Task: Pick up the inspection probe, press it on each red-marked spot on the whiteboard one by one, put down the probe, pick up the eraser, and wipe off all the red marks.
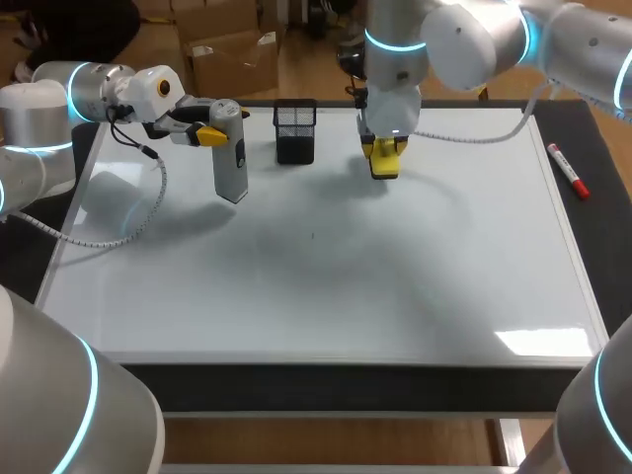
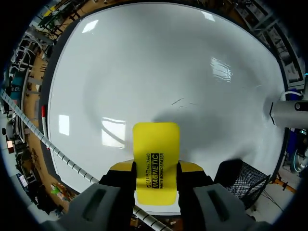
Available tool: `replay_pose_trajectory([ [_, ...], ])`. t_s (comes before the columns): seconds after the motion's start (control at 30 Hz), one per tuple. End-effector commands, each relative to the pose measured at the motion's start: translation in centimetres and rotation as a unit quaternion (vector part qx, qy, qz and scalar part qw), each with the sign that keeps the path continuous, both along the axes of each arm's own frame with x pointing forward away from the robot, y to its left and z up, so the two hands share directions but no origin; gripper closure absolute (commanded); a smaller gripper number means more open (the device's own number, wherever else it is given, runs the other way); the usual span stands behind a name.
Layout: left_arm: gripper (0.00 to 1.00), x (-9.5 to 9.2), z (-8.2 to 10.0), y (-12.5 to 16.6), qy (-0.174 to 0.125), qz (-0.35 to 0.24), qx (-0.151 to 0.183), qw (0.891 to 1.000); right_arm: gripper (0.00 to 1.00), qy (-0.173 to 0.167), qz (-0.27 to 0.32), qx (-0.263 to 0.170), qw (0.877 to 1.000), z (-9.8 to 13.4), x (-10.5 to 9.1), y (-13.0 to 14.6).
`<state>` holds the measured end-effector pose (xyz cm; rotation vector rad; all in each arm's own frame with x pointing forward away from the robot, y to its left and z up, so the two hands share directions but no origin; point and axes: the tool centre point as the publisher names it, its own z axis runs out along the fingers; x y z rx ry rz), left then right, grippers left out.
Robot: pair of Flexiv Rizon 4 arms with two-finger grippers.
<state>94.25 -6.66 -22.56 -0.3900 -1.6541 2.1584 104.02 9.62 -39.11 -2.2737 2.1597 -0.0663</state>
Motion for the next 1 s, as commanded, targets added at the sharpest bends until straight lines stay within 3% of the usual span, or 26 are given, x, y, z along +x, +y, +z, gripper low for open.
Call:
replay_pose_trajectory([
  [0.03,1.0,-0.2,0.3,0.0,0.0,0.002,0.002,1.0,1.0,0.016,0.0,-0.006,1.0,-0.5,1.6,0.8],
  [0.53,1.0,-0.2,0.3,0.0,0.0,0.002,0.002,1.0,1.0,0.033,-0.013,-0.007,0.999,-2.4,3.4,1.1],
  [1.0,1.0,-0.2,0.3,0.0,0.0,0.002,0.002,1.0,1.0,0.037,-0.021,-0.014,0.999,-3.4,3.9,0.5],
])
